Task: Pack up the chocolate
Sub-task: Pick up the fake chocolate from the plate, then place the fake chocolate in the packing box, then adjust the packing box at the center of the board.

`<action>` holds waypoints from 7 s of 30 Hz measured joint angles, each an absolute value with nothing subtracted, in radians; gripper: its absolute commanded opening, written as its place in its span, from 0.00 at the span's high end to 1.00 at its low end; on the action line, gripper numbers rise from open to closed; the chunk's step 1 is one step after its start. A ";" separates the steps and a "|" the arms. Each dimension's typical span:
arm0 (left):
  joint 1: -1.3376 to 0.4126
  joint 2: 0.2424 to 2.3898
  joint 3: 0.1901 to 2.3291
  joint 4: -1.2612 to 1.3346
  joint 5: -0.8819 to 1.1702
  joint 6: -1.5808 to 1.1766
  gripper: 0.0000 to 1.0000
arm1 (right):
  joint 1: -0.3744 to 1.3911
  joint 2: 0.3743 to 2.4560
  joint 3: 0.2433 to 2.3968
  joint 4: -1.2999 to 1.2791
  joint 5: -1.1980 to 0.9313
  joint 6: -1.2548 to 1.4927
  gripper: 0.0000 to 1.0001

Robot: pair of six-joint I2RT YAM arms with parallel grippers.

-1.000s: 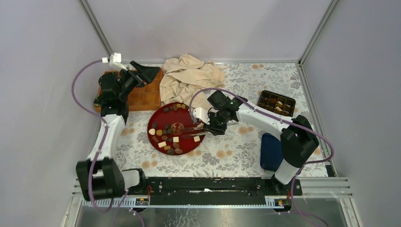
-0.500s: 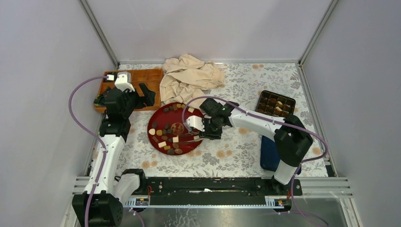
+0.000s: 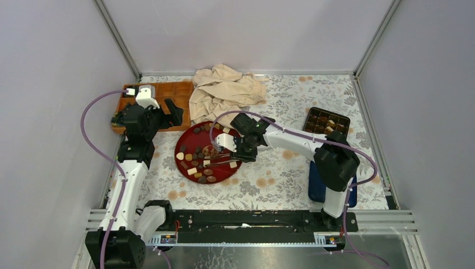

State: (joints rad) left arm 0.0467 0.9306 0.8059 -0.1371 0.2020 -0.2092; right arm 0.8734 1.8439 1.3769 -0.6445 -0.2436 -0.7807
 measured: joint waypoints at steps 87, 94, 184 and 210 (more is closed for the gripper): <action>0.027 0.870 0.805 -0.137 0.221 -0.210 0.01 | -0.712 1.480 1.278 -1.149 -0.405 -1.355 0.80; 0.027 0.870 0.805 -0.137 0.221 -0.210 0.01 | -0.712 1.496 1.278 -1.138 -0.404 -1.352 0.77; -0.939 2.425 2.011 -0.008 -0.213 -0.495 0.43 | -0.613 1.236 1.081 -0.585 -1.035 -0.332 0.61; -0.953 2.649 2.317 -0.189 -0.274 -0.357 0.77 | -0.613 1.235 1.076 -0.586 -1.034 -0.334 0.61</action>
State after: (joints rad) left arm -0.9531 2.6492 2.3169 -0.1890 -0.2737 -0.3569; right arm -0.6132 1.2354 1.0756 -0.5858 -1.0340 -0.3336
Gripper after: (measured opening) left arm 0.288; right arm 0.398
